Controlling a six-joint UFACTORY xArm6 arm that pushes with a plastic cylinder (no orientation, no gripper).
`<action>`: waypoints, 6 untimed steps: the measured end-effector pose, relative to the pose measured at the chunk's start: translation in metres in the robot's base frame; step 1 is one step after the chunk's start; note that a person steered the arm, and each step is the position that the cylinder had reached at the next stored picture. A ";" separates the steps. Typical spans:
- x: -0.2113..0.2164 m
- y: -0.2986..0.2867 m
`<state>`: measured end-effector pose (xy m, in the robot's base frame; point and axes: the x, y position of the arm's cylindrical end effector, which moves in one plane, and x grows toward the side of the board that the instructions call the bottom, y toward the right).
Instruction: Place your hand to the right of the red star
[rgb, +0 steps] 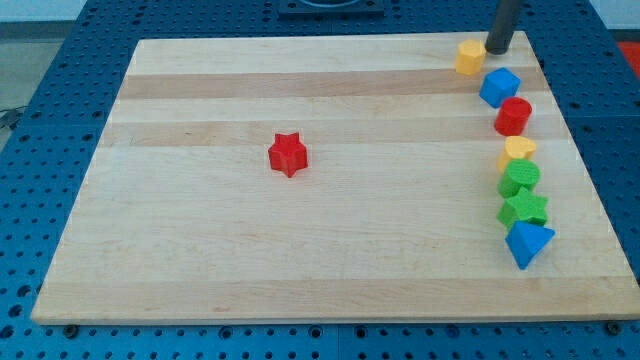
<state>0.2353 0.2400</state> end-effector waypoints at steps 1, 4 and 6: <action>0.019 -0.021; 0.142 -0.077; 0.166 -0.128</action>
